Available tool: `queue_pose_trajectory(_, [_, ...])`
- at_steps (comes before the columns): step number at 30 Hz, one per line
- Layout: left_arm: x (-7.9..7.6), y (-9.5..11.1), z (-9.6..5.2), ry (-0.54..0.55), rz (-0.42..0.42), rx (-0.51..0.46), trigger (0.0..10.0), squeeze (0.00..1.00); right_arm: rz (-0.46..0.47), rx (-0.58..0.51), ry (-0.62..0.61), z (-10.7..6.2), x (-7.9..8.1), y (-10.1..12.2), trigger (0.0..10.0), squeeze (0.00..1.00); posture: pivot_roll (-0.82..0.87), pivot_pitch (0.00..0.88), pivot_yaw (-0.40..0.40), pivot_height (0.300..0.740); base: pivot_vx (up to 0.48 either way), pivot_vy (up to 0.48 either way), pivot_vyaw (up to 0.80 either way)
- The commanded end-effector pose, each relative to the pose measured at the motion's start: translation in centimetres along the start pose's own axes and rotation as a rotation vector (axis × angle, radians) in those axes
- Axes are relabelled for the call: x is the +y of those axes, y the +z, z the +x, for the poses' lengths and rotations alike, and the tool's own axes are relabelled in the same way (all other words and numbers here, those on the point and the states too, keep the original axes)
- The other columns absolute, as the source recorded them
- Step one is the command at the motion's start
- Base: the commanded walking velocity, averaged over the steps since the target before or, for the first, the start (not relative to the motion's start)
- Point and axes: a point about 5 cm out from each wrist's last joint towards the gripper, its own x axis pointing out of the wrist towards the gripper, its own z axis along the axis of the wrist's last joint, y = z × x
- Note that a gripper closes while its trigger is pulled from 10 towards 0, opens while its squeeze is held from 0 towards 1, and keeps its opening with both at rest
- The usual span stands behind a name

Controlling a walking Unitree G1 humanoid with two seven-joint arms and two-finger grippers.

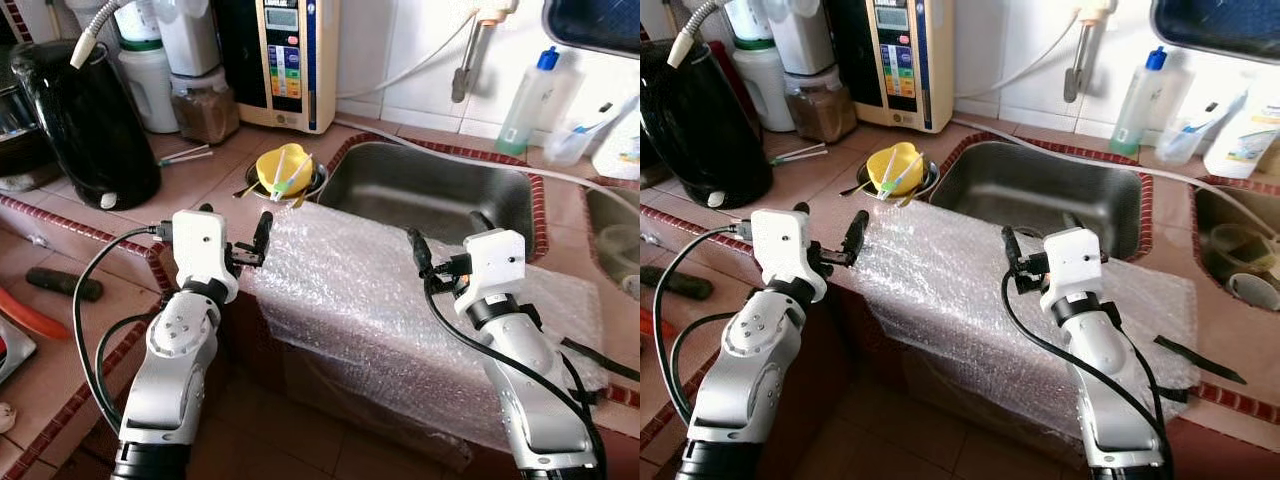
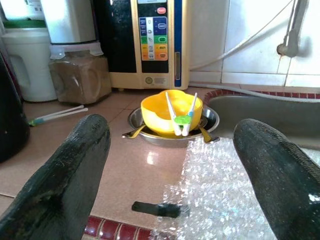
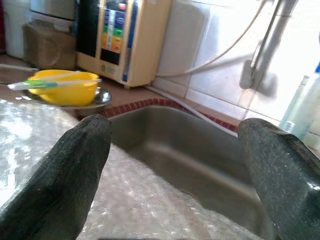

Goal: Kitchen organization

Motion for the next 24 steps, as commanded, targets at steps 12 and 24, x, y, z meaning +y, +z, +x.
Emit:
queue_pose_trajectory(12, [1.2, -1.5, -0.4, 0.034, 0.019, 0.030, 10.0, 0.00, 0.019, -0.003, -0.010, 0.2, 0.0, -0.1, 10.0, 0.00, 0.02, 0.000, 0.019, 0.740, 0.000, 0.000, -0.43])
queue_pose_trajectory(24, [0.7, -1.7, 0.1, -0.004, 0.001, 0.032, 10.0, 0.00, 0.024, -0.008, -0.016, 0.4, 0.5, 0.0, 10.0, 0.00, 0.01, 0.000, 0.052, 0.740, 0.000, 0.000, -0.15])
